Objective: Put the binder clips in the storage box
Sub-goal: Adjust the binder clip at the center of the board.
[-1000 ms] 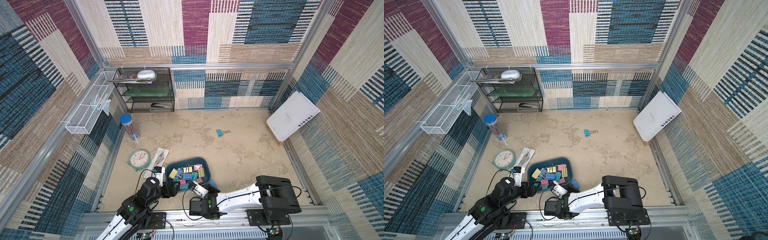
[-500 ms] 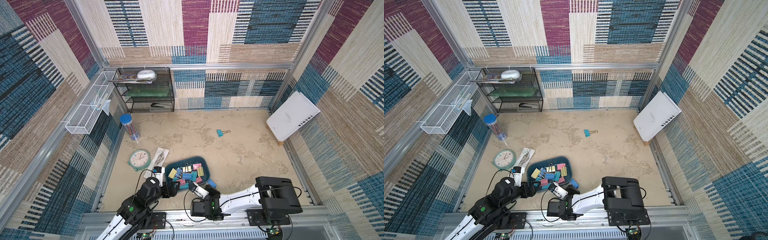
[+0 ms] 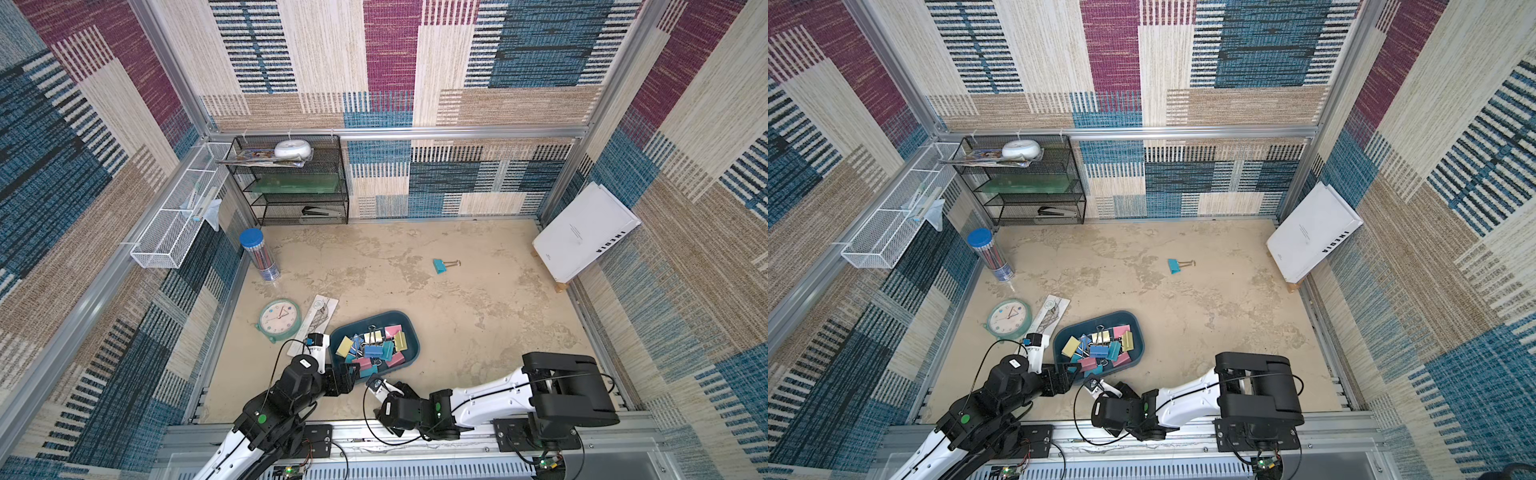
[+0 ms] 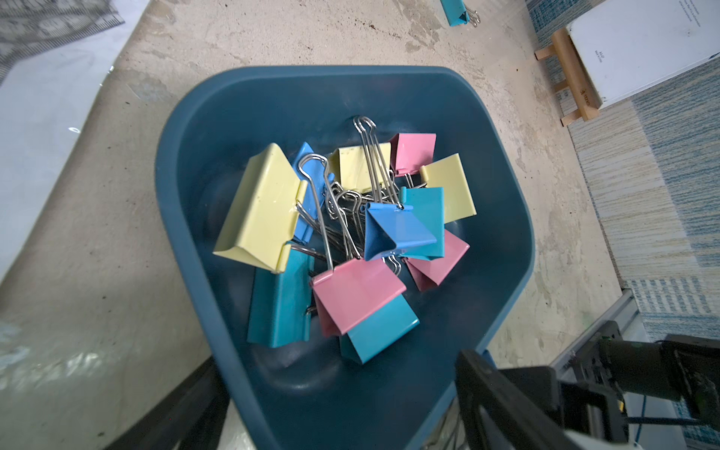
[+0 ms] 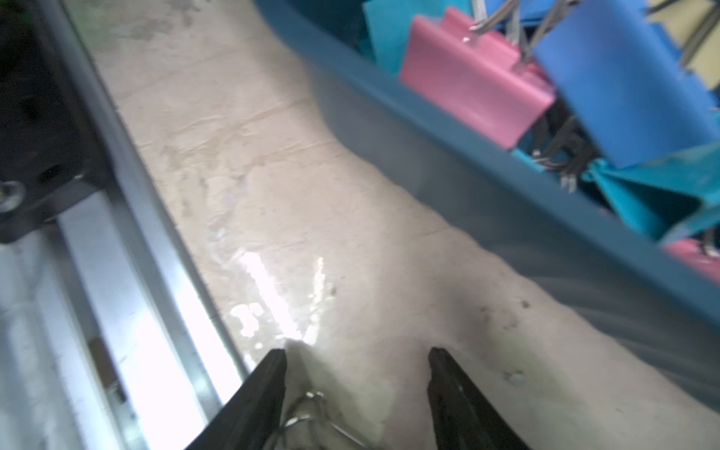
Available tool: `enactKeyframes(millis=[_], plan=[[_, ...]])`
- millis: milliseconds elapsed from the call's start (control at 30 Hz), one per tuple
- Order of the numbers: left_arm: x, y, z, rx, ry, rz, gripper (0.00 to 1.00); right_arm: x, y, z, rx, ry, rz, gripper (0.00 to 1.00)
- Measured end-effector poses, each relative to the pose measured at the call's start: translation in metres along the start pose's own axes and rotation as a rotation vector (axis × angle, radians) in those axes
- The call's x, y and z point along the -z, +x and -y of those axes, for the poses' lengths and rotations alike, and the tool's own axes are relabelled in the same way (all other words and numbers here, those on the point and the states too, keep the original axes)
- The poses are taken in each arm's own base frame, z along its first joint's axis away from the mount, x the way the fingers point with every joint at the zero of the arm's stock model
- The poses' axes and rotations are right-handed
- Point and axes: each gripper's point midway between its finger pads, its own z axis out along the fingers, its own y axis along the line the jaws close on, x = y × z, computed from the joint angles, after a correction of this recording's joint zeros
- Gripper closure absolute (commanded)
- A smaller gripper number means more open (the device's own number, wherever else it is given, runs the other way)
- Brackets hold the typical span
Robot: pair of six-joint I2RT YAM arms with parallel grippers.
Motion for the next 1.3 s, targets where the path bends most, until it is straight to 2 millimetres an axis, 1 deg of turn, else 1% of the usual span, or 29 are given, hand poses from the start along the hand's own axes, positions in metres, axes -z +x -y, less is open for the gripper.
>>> enactKeyframes(millis=[67,100,167,267,367,433,533,633,700,833,900,967,1033,1067,1133,1233,1300], plan=[[0.000,0.000,0.000,0.000,0.000,0.000,0.08,-0.004,-0.004,-0.008,0.005,-0.035,0.002,0.51],[0.000,0.000,0.000,0.000,0.000,0.000,0.08,-0.006,-0.006,-0.011,0.005,-0.043,0.007,0.55],[0.000,0.000,0.000,0.000,0.001,0.002,0.08,-0.007,-0.007,-0.014,-0.001,-0.058,0.011,0.55],[0.001,-0.001,0.001,0.000,0.004,0.005,0.08,0.002,-0.004,-0.013,-0.025,-0.093,0.000,0.49],[0.001,-0.001,0.000,0.000,0.004,0.005,0.08,0.017,0.002,-0.003,-0.048,-0.102,-0.029,0.43],[0.000,0.000,0.000,0.000,0.003,0.004,0.08,0.030,0.013,0.006,-0.054,-0.092,-0.070,0.41],[0.000,0.000,0.000,0.000,0.003,0.003,0.08,0.050,0.027,0.015,-0.068,-0.099,-0.107,0.36],[0.000,0.000,0.000,0.000,0.003,0.003,0.08,0.071,0.026,0.022,-0.103,-0.121,-0.068,0.31],[0.000,0.000,0.000,0.000,0.003,0.003,0.08,0.083,0.024,0.031,-0.142,-0.122,-0.038,0.30],[0.000,0.000,0.000,0.000,0.003,0.003,0.08,0.110,0.016,0.048,-0.221,-0.132,0.047,0.31],[0.000,0.000,0.000,0.000,0.003,0.003,0.08,0.123,0.012,0.052,-0.256,-0.152,0.102,0.40],[0.000,0.000,0.000,0.000,0.003,0.003,0.08,0.130,0.013,0.056,-0.290,-0.164,0.124,0.41],[0.000,0.000,0.000,0.000,0.003,0.003,0.08,0.133,0.018,0.058,-0.325,-0.172,0.122,0.41],[0.000,0.000,0.000,0.000,0.003,0.003,0.08,0.132,0.022,0.056,-0.337,-0.188,0.108,0.41],[0.000,0.000,0.000,0.000,0.003,0.003,0.08,0.129,0.033,0.053,-0.367,-0.209,0.069,0.42],[0.000,0.000,0.000,0.000,0.003,0.003,0.08,0.120,0.054,0.046,-0.402,-0.242,-0.007,0.44],[0.000,0.000,0.000,0.000,0.003,0.003,0.08,0.115,0.064,0.043,-0.416,-0.258,-0.043,0.44]])
